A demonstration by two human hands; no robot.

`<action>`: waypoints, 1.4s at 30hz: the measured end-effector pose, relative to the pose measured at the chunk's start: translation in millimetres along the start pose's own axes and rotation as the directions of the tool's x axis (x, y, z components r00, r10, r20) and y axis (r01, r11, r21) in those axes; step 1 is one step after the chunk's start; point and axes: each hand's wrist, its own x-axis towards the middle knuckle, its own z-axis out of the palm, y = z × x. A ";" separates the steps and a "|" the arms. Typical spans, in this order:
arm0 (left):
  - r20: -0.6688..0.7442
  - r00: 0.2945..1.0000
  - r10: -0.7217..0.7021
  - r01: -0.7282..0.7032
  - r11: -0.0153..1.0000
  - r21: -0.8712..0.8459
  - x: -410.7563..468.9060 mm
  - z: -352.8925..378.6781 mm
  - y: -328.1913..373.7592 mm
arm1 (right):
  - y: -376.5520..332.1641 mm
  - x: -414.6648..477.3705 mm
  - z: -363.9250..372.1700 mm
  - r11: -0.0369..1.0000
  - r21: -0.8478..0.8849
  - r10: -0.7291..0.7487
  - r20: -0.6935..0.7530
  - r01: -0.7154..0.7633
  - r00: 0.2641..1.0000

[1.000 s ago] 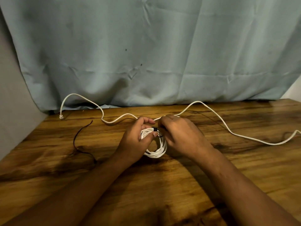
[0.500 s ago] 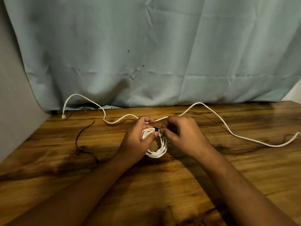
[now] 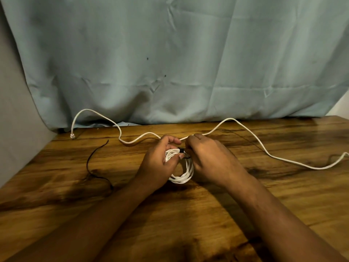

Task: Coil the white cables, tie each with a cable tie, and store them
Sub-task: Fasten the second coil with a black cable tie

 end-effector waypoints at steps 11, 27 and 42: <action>0.013 1.000 0.005 -0.006 1.000 0.007 -1.2 -0.4 -1.8 | 3.4 2.2 -1.5 0.997 0.059 -0.043 0.012 0.042 0.999; -0.017 1.000 -0.025 0.024 0.999 -0.034 -1.1 -1.2 -4.0 | 6.2 -0.6 -1.5 0.995 0.102 0.013 -0.047 -0.008 0.999; 0.020 0.992 -0.121 0.122 0.952 -0.282 1.0 -1.1 -5.9 | 19.0 -1.1 17.4 0.713 0.677 0.264 -0.017 -0.183 0.964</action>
